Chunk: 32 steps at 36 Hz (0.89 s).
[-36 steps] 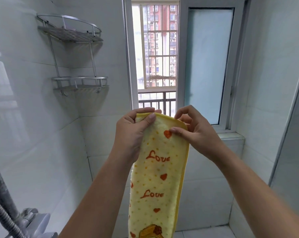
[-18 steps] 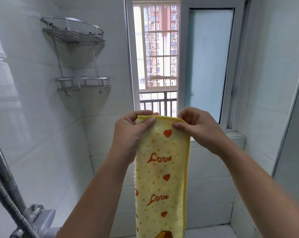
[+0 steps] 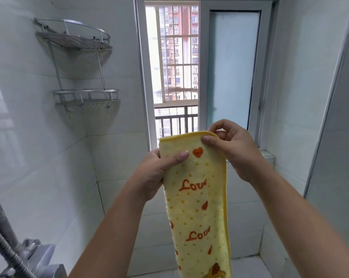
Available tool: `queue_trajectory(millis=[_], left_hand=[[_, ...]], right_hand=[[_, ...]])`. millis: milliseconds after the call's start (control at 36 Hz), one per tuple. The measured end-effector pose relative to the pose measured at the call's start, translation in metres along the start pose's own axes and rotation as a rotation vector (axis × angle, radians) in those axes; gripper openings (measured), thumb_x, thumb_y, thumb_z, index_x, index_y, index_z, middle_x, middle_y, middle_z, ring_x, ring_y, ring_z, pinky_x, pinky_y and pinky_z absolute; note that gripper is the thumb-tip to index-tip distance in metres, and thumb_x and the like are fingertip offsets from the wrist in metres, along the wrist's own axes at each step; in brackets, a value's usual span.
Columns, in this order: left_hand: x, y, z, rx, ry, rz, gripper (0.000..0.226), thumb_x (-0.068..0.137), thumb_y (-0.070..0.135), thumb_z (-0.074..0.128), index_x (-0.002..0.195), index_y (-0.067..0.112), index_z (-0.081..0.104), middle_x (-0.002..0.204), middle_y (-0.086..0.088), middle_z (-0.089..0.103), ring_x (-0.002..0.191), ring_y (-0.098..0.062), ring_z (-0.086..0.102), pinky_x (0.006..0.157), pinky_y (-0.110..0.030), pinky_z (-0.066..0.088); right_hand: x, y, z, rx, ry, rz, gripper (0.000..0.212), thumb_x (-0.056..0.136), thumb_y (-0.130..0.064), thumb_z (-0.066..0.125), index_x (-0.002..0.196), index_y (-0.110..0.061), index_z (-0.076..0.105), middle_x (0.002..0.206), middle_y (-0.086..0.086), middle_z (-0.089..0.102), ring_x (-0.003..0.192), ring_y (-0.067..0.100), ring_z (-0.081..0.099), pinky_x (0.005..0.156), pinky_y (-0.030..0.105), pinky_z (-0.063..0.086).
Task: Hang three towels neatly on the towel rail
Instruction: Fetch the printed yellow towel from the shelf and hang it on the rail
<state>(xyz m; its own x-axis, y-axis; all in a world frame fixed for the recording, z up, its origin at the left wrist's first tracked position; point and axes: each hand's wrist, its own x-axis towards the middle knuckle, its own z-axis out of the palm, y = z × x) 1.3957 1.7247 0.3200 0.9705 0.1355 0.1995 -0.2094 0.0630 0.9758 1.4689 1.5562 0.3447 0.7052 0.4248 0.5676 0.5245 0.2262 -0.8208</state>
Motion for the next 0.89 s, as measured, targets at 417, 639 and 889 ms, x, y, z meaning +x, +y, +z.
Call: queue_trajectory(millis=[417,639,889], left_hand=[[-0.007,-0.003,0.065,-0.146,-0.118,0.015,0.033,0.066,0.030,0.065,0.090,0.007,0.062,0.072,-0.004,0.071,0.067,-0.020,0.070,0.059,-0.032,0.058],[-0.008,-0.010,0.084,-0.269,-0.154,-0.029,0.014,0.083,0.019,0.059,0.079,0.007,0.065,0.067,-0.006,0.072,0.062,-0.020,0.070,0.054,-0.030,0.057],[-0.004,-0.012,0.086,-0.309,-0.278,-0.075,0.031,0.070,0.030,0.063,0.091,0.007,0.064,0.078,-0.007,0.075,0.073,-0.022,0.072,0.055,-0.030,0.057]], right_hand=[[-0.056,0.002,-0.052,0.065,-0.138,0.309,0.050,0.055,-0.048,0.078,0.095,-0.020,0.066,0.092,0.001,0.074,0.088,0.021,0.070,0.069,0.029,0.057],[-0.087,0.000,-0.068,0.090,-0.113,0.382,0.035,0.064,-0.031,0.073,0.093,-0.012,0.072,0.098,0.008,0.074,0.092,0.024,0.070,0.073,0.029,0.058],[-0.103,-0.025,-0.067,0.042,0.029,0.308,0.023,0.067,-0.037,0.066,0.079,-0.019,0.076,0.083,0.003,0.075,0.077,0.017,0.072,0.063,0.024,0.056]])
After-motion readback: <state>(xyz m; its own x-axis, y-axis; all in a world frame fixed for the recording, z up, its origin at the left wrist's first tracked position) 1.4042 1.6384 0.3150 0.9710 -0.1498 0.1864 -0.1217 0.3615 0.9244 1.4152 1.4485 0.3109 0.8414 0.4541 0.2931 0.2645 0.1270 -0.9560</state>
